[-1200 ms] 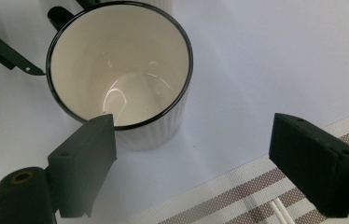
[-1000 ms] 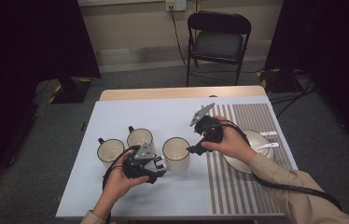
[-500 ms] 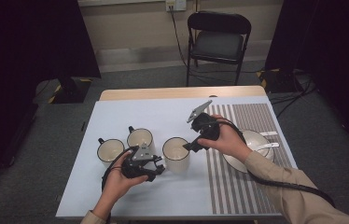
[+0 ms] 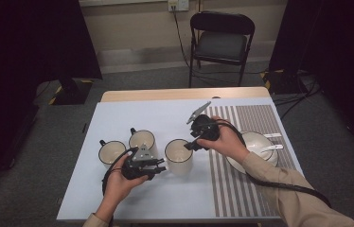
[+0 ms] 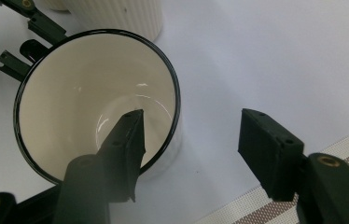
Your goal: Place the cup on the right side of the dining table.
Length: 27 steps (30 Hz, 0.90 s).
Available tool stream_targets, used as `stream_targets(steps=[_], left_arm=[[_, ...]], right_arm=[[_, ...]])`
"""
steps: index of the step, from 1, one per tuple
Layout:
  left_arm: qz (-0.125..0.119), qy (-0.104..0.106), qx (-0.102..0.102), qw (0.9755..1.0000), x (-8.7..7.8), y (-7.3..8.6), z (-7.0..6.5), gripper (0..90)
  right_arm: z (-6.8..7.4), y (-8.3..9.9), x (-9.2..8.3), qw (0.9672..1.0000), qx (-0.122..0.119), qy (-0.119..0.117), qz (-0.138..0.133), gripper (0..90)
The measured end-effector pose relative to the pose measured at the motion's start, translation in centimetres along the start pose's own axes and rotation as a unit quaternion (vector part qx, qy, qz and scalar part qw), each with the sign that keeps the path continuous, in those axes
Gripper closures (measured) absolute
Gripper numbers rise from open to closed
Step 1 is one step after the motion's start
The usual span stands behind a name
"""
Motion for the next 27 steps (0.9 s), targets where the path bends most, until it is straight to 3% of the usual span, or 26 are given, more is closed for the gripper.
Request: stream_targets(steps=[7, 13, 27], left_arm=[[0.001, 0.006, 0.002, 1.0000, 0.1, -0.2, -0.3, 76.3], [0.001, 0.003, -0.011, 0.9999, 0.1, -0.2, -0.3, 77.1], [0.007, -0.001, -0.003, 1.0000, -0.4, -1.2, -0.9, 77.6]], right_arm=[[0.1, -0.1, 0.4, 0.9998, 0.013, -0.005, 0.014, 48.0], [0.5, -0.3, 1.0, 0.9994, 0.023, -0.004, 0.026, 62.1], [0.8, 0.0, 1.6, 0.9986, 0.026, -0.013, 0.045, 78.0]])
Point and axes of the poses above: each handheld gripper's, and its own axes: x roughly forward along the jaws, y roughly out of its underside, z roughly to its left, the point moved 8 cm from there along x, roughly forward along the jaws, and after that the axes turned 1 degree about -x, right-handed, at the moved point
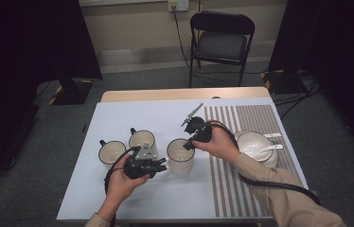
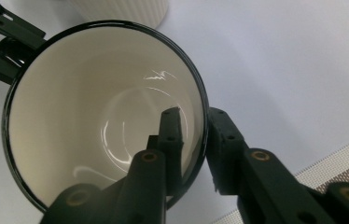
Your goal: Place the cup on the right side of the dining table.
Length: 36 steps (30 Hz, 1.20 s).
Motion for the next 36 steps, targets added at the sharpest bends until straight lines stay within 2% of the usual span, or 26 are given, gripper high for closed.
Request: stream_targets(steps=[6, 7, 10, 15, 26, 36], left_arm=[[0.004, 0.006, 0.005, 1.0000, -0.2, -0.8, -0.5, 77.7], [0.007, 0.008, 0.007, 0.9999, -0.2, -0.8, -0.5, 77.7], [0.014, 0.004, 0.010, 0.9998, -0.3, -1.1, -0.6, 77.7], [0.013, -0.001, 0.018, 0.9998, -0.1, -1.5, -0.7, 77.8], [0.013, 0.001, 0.025, 0.9996, 0.1, -3.2, -0.5, 77.7], [0.029, -0.001, 0.033, 0.9990, 0.9, -4.6, 0.0, 77.7]], right_arm=[[-0.3, 0.1, -0.1, 0.9999, 0.010, 0.011, 0.004, 82.1], [-0.4, 0.2, -0.2, 0.9997, 0.020, 0.013, 0.003, 83.2], [-0.5, 0.3, -0.2, 0.9996, 0.024, 0.013, 0.003, 83.3], [-0.7, 0.4, -0.6, 0.9994, 0.032, 0.010, 0.005, 83.7], [-1.7, 0.4, -1.9, 0.9990, 0.038, 0.020, 0.008, 83.9], [-2.9, 0.5, -2.7, 0.9984, 0.047, 0.030, 0.010, 83.9]])
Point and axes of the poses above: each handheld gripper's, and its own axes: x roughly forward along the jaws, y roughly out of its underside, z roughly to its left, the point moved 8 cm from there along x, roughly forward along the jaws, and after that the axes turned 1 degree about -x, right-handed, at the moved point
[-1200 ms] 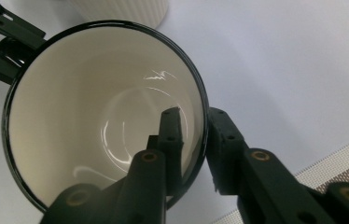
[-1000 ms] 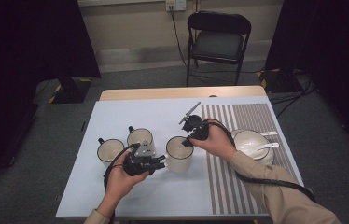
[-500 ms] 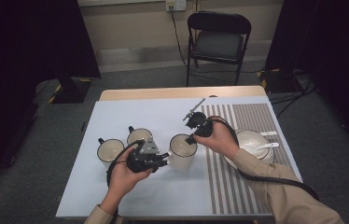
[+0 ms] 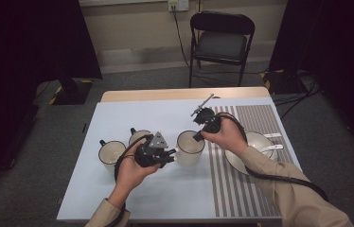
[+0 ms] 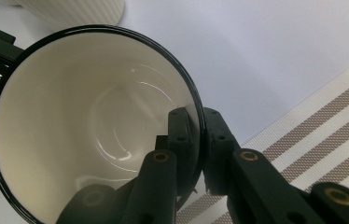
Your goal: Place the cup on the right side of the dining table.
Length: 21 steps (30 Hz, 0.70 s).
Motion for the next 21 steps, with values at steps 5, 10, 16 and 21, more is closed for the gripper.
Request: stream_targets(steps=[5, 10, 16, 21], left_arm=[[0.004, 0.000, -0.002, 1.0000, 0.3, -0.7, 0.3, 77.7], [0.009, 0.001, -0.003, 1.0000, 0.6, -1.2, 0.6, 77.7], [0.012, -0.006, -0.003, 0.9999, 0.9, -1.8, 1.1, 77.8], [0.018, -0.009, -0.001, 0.9998, 1.1, -2.1, 1.5, 77.8]], right_arm=[[-0.6, 0.1, -0.3, 1.0000, 0.008, 0.001, 0.003, 84.0], [-1.3, -0.1, -0.5, 0.9999, 0.010, 0.006, 0.009, 84.0], [-1.9, -0.3, -0.6, 0.9999, 0.012, 0.008, 0.006, 84.1], [-2.5, -0.5, -0.6, 0.9998, 0.016, 0.010, 0.008, 84.1]])
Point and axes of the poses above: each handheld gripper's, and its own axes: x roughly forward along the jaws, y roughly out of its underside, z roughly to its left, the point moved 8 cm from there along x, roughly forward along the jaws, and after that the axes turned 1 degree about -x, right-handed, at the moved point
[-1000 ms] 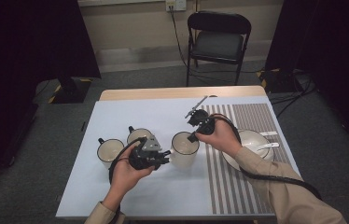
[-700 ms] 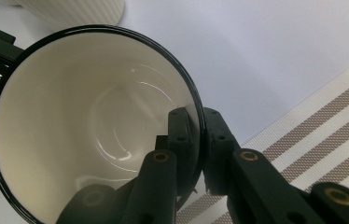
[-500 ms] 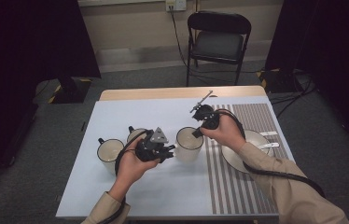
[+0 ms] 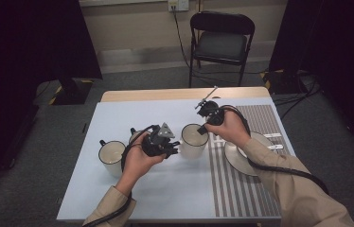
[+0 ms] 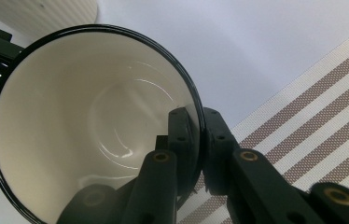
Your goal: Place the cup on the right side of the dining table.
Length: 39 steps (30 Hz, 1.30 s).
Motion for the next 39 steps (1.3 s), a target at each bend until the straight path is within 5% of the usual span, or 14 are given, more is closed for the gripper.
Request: stream_targets(steps=[39], left_arm=[[0.015, -0.015, -0.003, 0.9998, 2.0, -2.9, 2.0, 77.8]], right_arm=[[-3.5, -0.7, -0.3, 0.9999, 0.011, 0.007, -0.001, 84.2]])
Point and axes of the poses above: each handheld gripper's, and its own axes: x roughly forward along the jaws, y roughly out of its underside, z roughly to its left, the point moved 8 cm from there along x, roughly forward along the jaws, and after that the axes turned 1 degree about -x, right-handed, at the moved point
